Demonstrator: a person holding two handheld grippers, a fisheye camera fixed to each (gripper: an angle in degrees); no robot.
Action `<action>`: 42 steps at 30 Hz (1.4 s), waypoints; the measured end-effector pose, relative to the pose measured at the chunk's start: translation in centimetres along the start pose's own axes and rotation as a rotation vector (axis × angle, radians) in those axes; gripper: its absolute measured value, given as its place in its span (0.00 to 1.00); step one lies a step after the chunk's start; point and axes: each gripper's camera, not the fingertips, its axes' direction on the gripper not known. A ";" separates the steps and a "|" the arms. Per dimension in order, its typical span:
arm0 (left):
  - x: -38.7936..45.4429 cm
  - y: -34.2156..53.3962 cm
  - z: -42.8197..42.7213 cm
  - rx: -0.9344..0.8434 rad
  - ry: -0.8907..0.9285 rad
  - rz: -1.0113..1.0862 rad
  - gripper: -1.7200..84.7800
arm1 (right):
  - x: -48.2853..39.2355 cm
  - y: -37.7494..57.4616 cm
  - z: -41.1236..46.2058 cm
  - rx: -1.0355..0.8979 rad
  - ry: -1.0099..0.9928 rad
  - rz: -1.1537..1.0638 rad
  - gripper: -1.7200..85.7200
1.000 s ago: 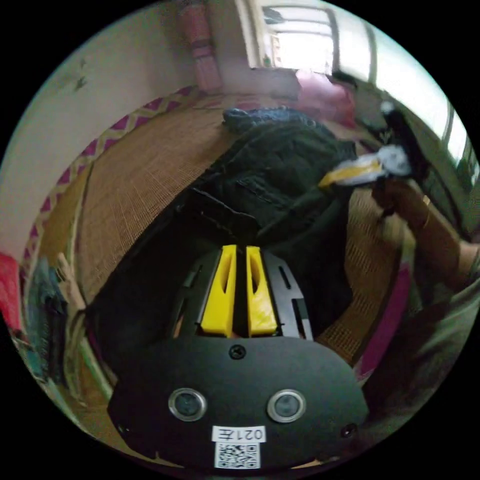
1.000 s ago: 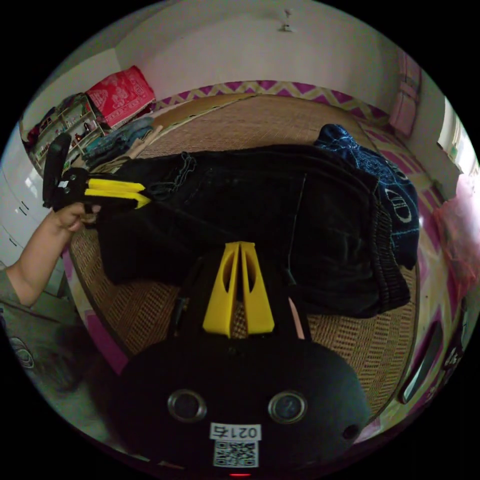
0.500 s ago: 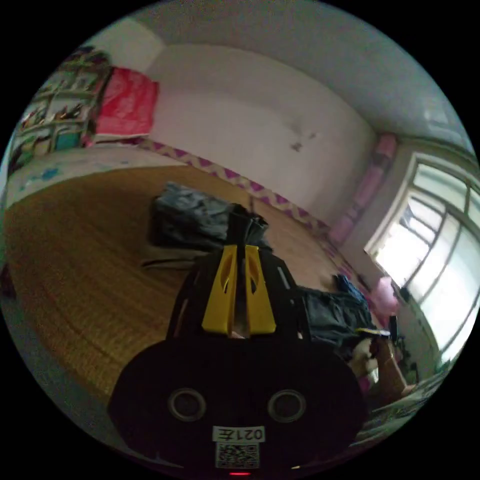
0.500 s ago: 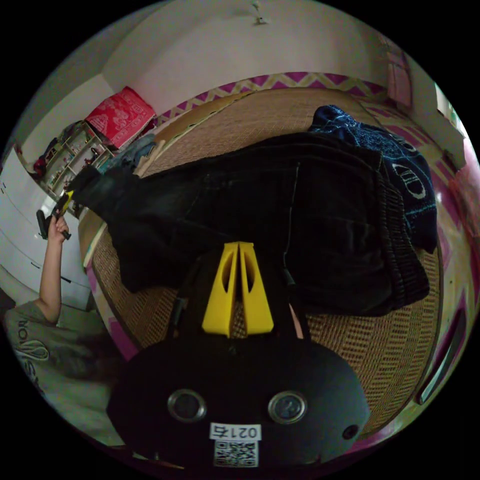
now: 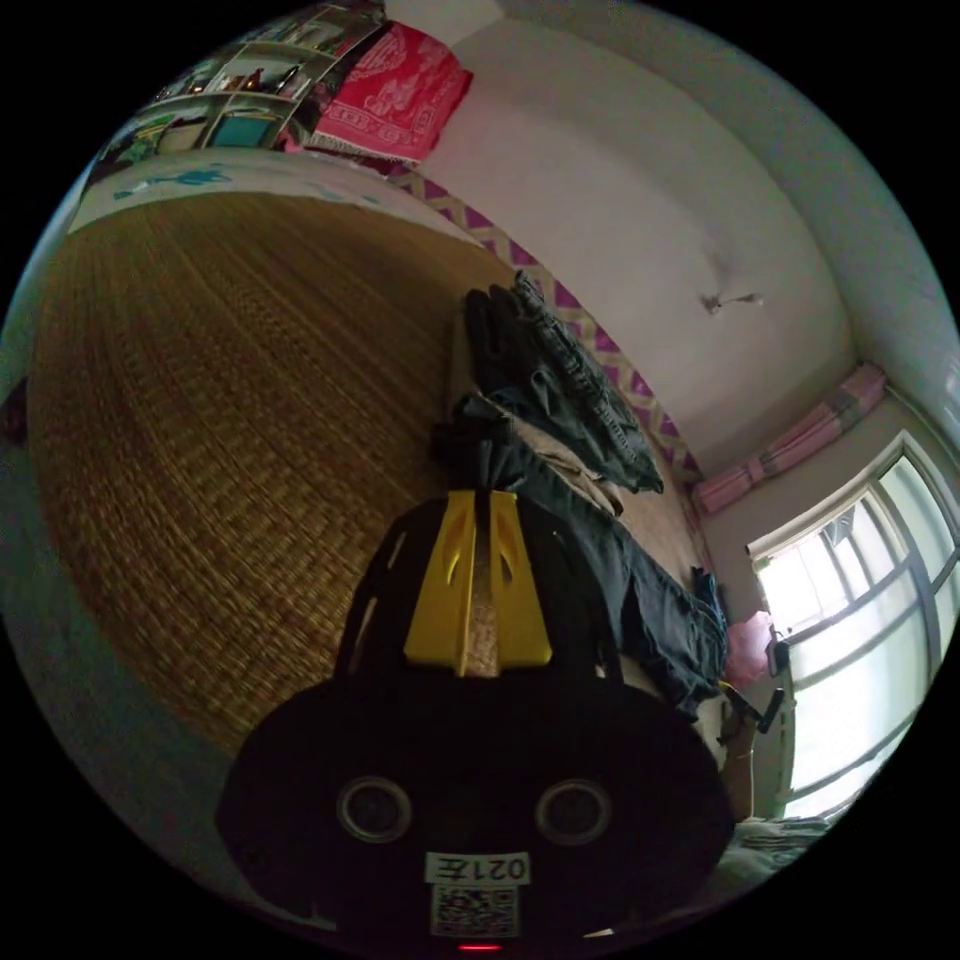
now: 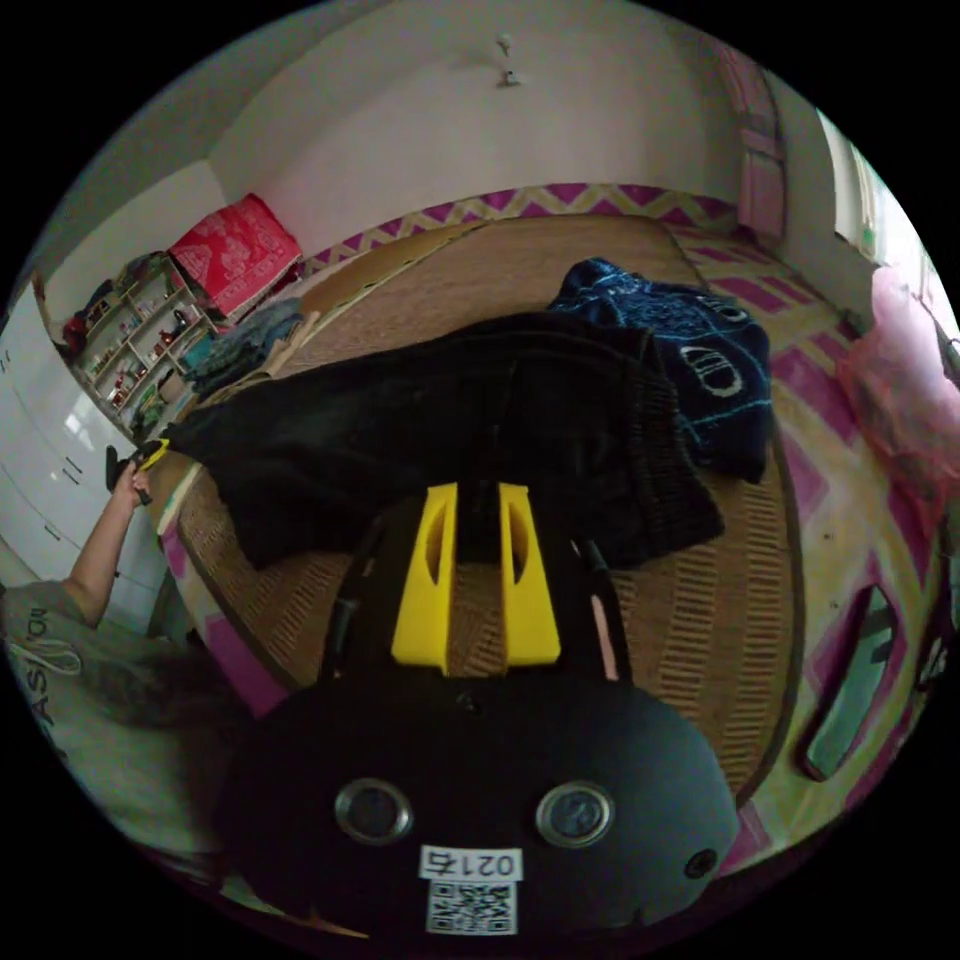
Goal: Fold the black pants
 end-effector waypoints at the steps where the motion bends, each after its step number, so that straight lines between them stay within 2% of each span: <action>1: -0.6 -0.4 -0.4 -0.003 0.005 -0.007 0.01 | 2.4 -0.2 -1.2 0.003 0.040 0.073 0.15; 3: -1.3 -0.6 -0.6 -0.003 0.011 -0.014 0.01 | 7.2 0.5 -3.4 0.042 0.034 0.286 0.16; 4: -1.7 -0.8 -0.7 -0.003 0.016 -0.026 0.01 | 10.5 1.8 -4.5 0.094 -0.055 0.439 0.16; 7: -2.2 -1.8 -1.5 0.016 0.064 -0.052 0.01 | 16.0 4.0 -4.1 0.158 -0.295 0.657 0.18; 10: -1.1 -3.0 -2.2 0.001 0.014 -0.006 0.01 | 17.8 4.3 -6.0 0.230 -0.313 0.709 0.18; 14: -0.4 -4.1 -2.8 -0.003 -0.011 0.009 0.01 | 18.6 5.7 -8.6 0.282 -0.211 0.767 0.19; 19: -0.3 -5.2 -3.3 -0.014 -0.002 -0.015 0.01 | 20.6 3.8 -4.7 0.265 -0.336 0.828 0.15; 24: 0.4 -5.5 -4.2 -0.023 -0.008 -0.012 0.01 | 22.3 1.6 -1.8 0.252 -0.463 0.920 0.06; 31: 2.9 -4.2 -5.7 -0.090 0.058 0.051 0.01 | 20.1 -0.1 -8.9 0.293 -0.481 0.761 0.05; 34: 2.5 -3.2 -4.5 -0.138 0.011 0.030 0.01 | 19.8 0.3 -5.4 0.179 -0.377 0.786 0.08; 36: 1.8 -2.8 -4.7 -0.132 0.061 -0.008 0.01 | 19.2 0.6 -3.3 0.103 -0.356 0.795 0.10; 38: 2.0 -2.1 -5.9 -0.088 0.113 0.013 0.01 | 17.1 1.1 -5.9 0.220 -0.290 0.764 0.12; 40: 3.3 -0.8 -8.4 0.016 0.188 0.067 0.01 | 11.7 0.1 -9.5 0.361 -0.112 0.616 0.12; 41: 3.8 -0.4 -9.0 0.049 0.190 0.086 0.01 | 10.0 -0.7 -9.8 0.380 -0.091 0.538 0.12; 42: 5.1 0.4 -10.1 0.107 0.169 0.135 0.01 | 6.4 -2.8 -9.3 0.366 -0.072 0.360 0.12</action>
